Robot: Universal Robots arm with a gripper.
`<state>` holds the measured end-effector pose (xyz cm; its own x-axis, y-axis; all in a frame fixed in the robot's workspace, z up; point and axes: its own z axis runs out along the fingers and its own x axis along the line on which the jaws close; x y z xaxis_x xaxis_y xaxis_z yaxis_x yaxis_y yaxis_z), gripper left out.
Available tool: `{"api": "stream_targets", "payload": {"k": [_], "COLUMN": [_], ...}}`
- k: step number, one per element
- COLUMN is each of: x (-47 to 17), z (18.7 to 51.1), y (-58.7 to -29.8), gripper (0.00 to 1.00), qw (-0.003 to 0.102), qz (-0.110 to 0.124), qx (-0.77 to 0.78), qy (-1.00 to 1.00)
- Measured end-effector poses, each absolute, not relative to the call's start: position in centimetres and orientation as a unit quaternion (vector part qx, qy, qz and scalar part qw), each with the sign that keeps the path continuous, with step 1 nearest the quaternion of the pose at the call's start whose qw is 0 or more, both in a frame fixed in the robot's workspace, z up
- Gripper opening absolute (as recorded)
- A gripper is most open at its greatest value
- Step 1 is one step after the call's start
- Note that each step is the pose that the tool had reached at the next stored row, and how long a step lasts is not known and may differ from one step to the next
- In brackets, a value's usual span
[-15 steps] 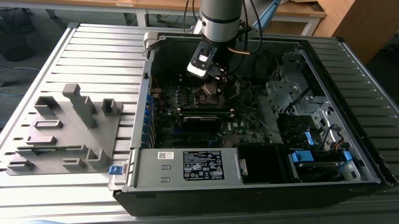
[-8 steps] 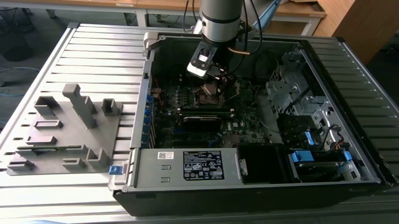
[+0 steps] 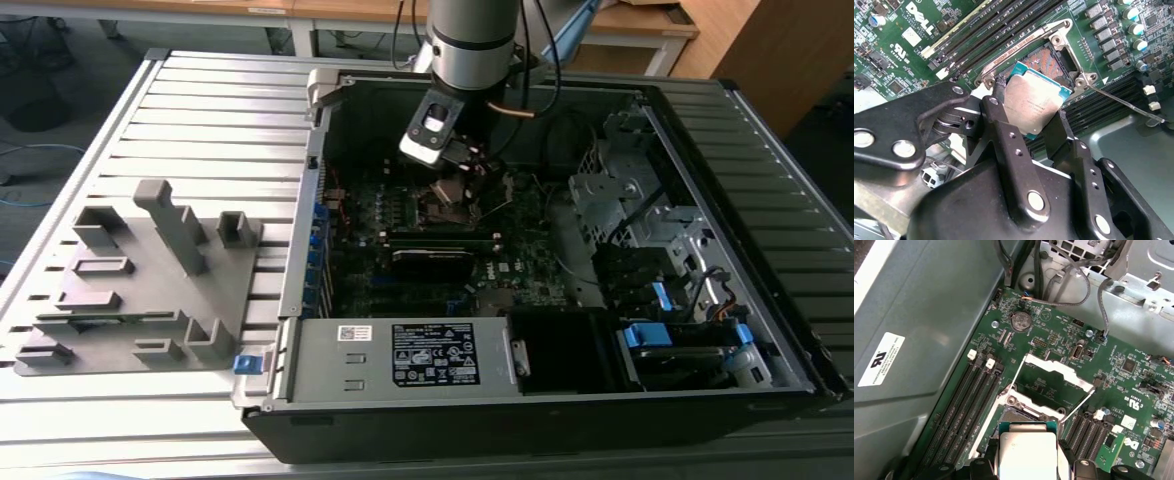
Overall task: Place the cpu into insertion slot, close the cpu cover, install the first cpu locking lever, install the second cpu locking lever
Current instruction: 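Place the cpu into insertion slot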
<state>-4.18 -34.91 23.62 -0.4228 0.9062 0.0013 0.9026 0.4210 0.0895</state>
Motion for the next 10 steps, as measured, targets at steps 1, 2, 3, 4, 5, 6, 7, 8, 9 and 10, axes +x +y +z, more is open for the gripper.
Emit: {"api": "stream_targets", "payload": {"k": [1, 2, 3, 4, 5, 6, 7, 8, 9, 10], "x": [-4.19, -4.19, -4.19, -4.19, -4.18, -4.18, -4.18, -4.19, -4.18, -4.18], "z": [23.62, 23.61, 23.6, 23.6, 23.58, 23.57, 23.55, 23.54, 23.52, 23.51], "y": [-34.91, -34.91, -34.91, -34.91, -34.91, -34.91, -34.91, -34.91, -34.91, -34.91], "gripper": [0.54, 0.54, 0.54, 0.54, 0.54, 0.54, 0.54, 0.54, 0.54, 0.54], "qw": [0.024, 0.024, 0.024, 0.024, 0.025, 0.025, 0.025, 0.026, 0.026, 0.026], "qz": [0.038, 0.038, 0.038, 0.038, 0.037, 0.037, 0.037, 0.037, 0.037, 0.036], "qx": [0.54, 0.543, 0.548, 0.554, 0.561, 0.568, 0.576, 0.583, 0.59, 0.597], "qy": [0.841, 0.838, 0.835, 0.831, 0.827, 0.822, 0.816, 0.811, 0.806, 0.801]}}
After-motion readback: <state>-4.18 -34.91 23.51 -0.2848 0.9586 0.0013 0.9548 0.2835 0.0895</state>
